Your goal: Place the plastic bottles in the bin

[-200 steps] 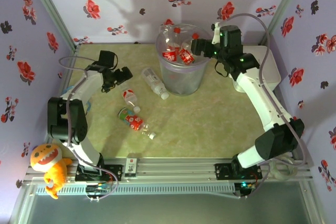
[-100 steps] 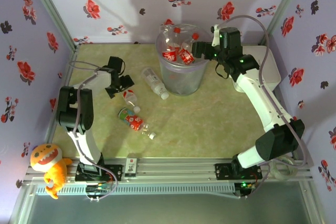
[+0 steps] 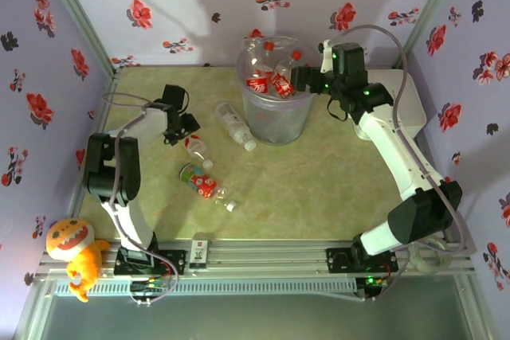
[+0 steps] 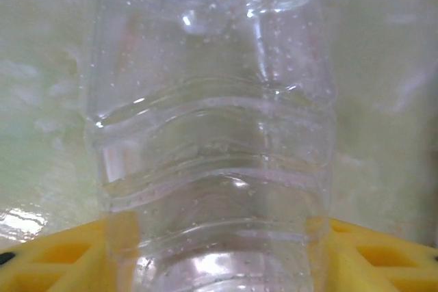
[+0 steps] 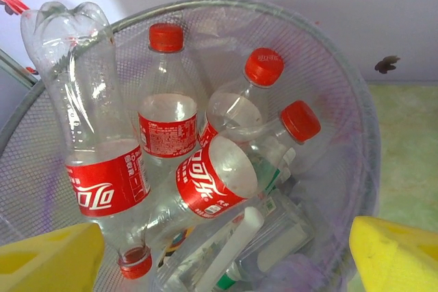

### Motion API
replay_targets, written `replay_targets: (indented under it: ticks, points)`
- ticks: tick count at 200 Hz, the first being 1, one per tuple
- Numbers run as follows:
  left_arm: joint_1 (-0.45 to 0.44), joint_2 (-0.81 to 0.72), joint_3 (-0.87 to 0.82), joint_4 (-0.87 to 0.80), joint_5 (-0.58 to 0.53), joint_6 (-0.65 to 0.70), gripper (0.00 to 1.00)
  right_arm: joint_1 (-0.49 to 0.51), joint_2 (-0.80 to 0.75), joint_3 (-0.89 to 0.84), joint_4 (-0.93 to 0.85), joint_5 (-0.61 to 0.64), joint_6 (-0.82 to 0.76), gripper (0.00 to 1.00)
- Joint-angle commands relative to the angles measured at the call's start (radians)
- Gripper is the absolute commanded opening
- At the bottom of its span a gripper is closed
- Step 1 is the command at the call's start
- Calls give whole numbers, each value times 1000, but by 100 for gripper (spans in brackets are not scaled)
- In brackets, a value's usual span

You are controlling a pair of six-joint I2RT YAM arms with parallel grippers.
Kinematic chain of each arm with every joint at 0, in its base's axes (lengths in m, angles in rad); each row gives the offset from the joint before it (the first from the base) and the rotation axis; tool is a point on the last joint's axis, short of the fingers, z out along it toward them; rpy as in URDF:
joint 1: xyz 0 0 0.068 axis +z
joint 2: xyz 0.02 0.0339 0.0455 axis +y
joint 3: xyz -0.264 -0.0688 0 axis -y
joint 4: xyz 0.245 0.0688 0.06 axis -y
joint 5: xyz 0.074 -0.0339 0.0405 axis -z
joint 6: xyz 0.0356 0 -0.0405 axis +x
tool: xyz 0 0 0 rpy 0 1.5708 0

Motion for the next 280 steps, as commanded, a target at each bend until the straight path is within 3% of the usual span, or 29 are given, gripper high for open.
replay_targets:
  ticks: [1, 53, 114, 157, 198, 241, 280]
  points:
    - [10, -101, 68, -6, 1, 20, 62, 22, 13, 65, -29, -10, -10, 92]
    - [11, -261, 113, -33, 32, 19, 58, 180, 65, 197, -73, -26, -37, 92]
    - [9, -364, 125, 87, 230, -34, 57, 358, 251, 374, -115, -199, 6, 91]
    - [9, -390, 120, 199, 349, -62, 56, 377, 370, 451, -110, -369, 111, 94]
    - [0, -393, 79, 365, 418, -141, 56, 394, 425, 464, -82, -349, 138, 94]
    - [-24, -382, 86, 378, 431, -151, 56, 395, 490, 516, -74, -329, 153, 92]
    - [-30, -395, 83, 388, 440, -159, 56, 395, 539, 574, -79, -315, 159, 83]
